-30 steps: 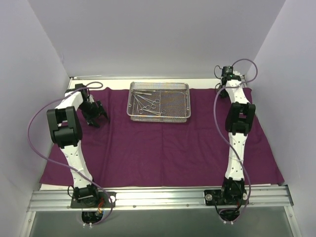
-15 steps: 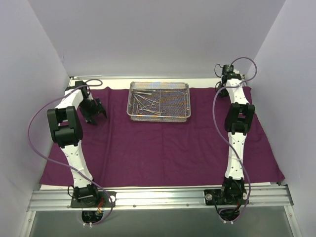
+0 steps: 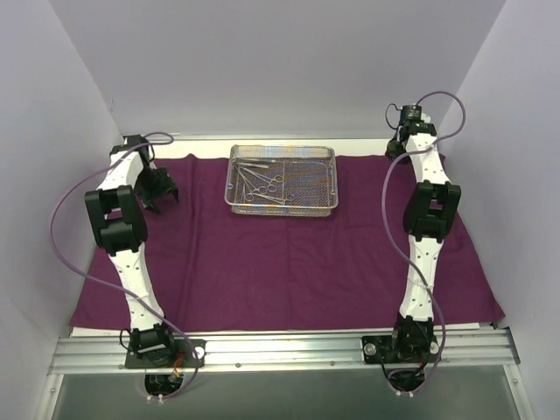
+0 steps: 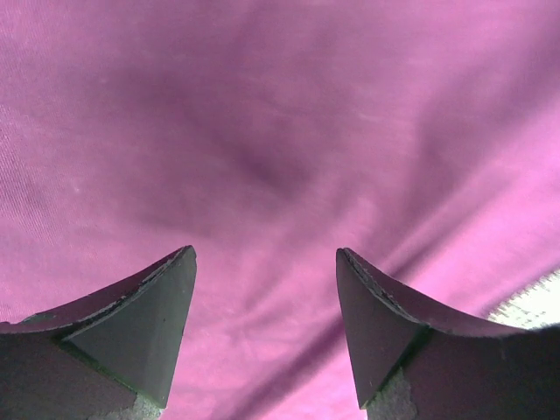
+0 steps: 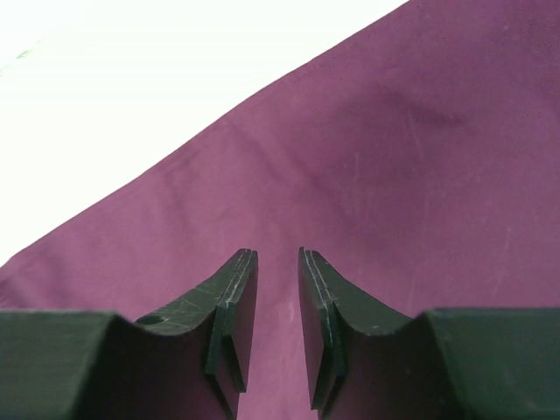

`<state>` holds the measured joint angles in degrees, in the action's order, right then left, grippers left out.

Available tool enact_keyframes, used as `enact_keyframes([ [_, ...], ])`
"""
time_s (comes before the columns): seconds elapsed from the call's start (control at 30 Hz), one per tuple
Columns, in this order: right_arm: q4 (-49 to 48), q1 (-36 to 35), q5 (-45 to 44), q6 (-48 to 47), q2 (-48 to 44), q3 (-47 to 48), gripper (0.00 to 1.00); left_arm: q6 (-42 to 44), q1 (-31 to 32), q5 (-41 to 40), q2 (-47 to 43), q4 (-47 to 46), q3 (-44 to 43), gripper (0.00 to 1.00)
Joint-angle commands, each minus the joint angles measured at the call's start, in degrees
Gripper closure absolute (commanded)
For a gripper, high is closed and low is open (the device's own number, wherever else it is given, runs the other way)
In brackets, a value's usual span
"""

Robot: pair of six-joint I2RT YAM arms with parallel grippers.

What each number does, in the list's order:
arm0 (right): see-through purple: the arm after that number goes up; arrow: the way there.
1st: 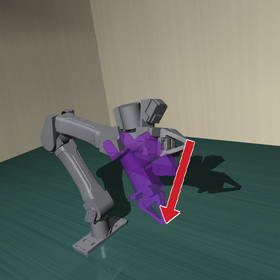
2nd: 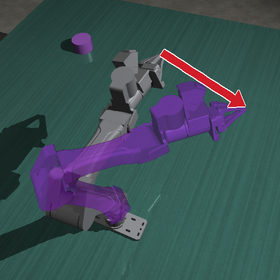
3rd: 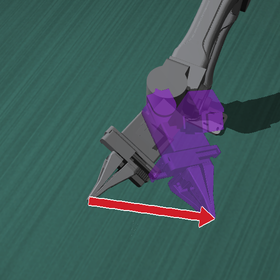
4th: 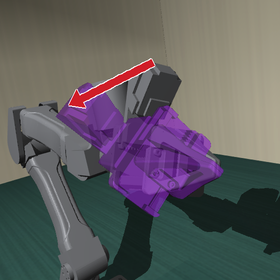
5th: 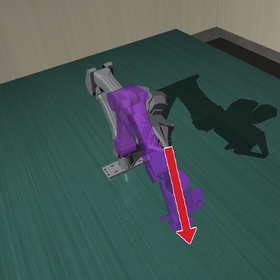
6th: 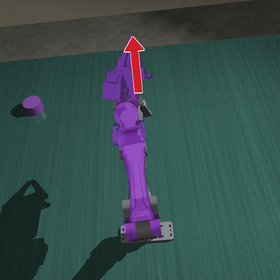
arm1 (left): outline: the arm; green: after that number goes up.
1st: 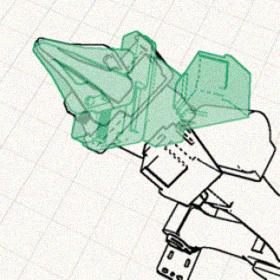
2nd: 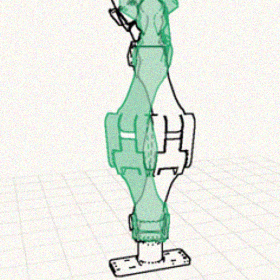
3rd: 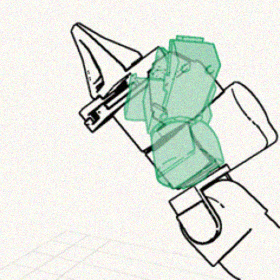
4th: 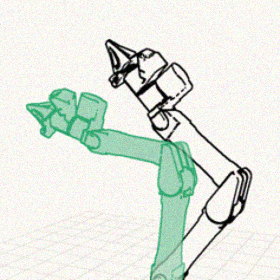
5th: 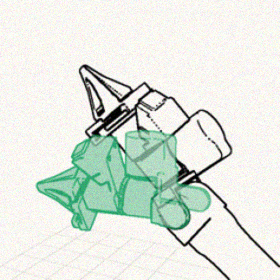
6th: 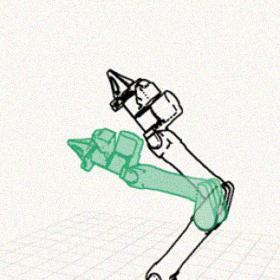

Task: Open and lay out the surgical kit
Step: Smooth out the surgical kit at the center of the board.

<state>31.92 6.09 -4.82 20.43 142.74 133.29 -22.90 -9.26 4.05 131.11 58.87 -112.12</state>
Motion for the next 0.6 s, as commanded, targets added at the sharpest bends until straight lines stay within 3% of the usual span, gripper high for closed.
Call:
enact_keyframes([
  [0.0, -0.28, -0.02, 2.62, 1.81, -7.47, -2.24, 0.73, 0.39, -1.81, -2.12, 3.01, 3.8, -1.0, 0.26],
  [0.33, 1.65, -3.53, 14.66, 2.51, -11.34, -3.3, 0.59, 3.91, -6.3, -5.98, 6.79, 6.17, -4.33, 0.26],
  [0.57, 2.44, -8.02, 18.0, 0.32, -12.75, -6.11, 0.5, 4.35, -5.77, -2.65, 6.71, 6.34, -8.56, 0.25],
])
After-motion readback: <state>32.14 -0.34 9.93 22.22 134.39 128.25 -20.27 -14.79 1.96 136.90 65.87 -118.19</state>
